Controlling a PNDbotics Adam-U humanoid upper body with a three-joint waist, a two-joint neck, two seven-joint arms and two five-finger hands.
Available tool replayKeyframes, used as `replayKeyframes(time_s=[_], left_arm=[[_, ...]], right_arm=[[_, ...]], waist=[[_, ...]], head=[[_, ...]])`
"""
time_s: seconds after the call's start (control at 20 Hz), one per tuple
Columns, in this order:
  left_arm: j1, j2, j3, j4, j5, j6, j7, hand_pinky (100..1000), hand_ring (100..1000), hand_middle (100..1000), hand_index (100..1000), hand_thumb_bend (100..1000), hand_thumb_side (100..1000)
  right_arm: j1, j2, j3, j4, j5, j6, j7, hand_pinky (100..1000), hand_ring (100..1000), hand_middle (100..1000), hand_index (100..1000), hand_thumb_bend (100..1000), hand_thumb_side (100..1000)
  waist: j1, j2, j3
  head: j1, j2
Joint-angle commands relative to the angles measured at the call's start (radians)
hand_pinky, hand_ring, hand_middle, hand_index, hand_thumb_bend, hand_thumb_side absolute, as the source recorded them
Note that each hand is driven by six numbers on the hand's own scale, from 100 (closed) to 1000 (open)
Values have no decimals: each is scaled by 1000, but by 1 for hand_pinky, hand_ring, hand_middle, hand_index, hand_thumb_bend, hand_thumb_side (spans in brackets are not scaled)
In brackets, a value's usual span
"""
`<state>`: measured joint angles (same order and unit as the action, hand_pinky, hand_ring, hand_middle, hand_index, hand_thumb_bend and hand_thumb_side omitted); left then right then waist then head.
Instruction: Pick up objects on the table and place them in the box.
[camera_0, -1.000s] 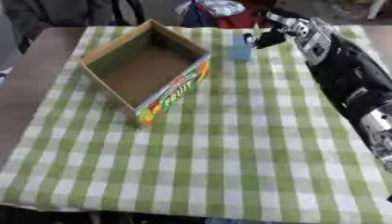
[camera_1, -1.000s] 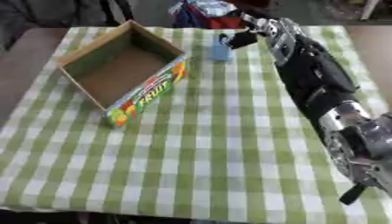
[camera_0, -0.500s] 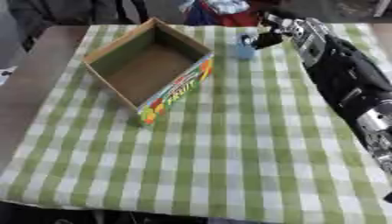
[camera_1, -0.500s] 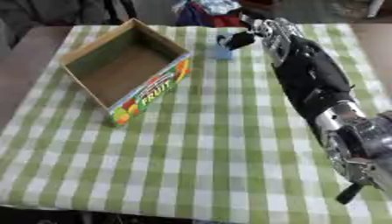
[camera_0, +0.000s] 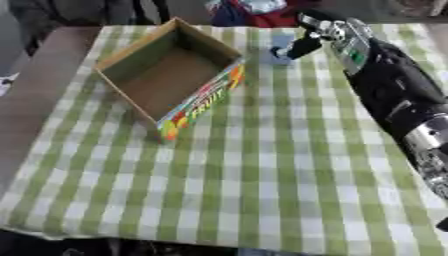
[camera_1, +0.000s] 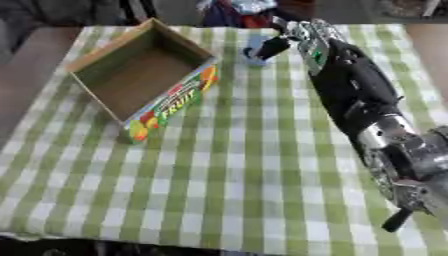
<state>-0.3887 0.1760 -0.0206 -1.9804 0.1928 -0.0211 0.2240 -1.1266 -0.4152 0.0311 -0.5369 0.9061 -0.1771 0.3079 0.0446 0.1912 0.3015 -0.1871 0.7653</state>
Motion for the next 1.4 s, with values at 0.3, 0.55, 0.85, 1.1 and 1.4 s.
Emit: replayKeyframes(time_s=[0.3,0.55,0.85,1.1,1.4], left_arm=[[-15,10,1,-20,3,-1,-4,656,631,607,834,163,709],[-13,12,1,-20,4,2,-3,656,630,605,835,165,708],[-11,12,2,-20,5,3,-2,656,630,604,835,168,707],[-12,12,2,-20,7,3,-2,656,630,604,836,168,707],[-14,11,2,-20,8,3,-3,656,630,604,836,168,707]], right_arm=[[-33,-30,-4,-25,13,-12,15,761,911,986,1000,383,353],[-33,-51,-3,-34,11,-19,10,758,907,982,1000,380,357],[-34,-69,-2,-39,7,-20,2,754,901,978,1000,370,361],[-37,-79,-3,-45,12,-16,-21,749,896,973,1000,354,384],[-36,-82,-3,-40,16,-10,-41,743,886,954,1000,341,381]], waist=[[5,5,5],[9,18,6],[16,32,6],[20,38,6],[22,44,8]], head=[[2,5],[3,5],[4,5],[4,5],[3,5]])
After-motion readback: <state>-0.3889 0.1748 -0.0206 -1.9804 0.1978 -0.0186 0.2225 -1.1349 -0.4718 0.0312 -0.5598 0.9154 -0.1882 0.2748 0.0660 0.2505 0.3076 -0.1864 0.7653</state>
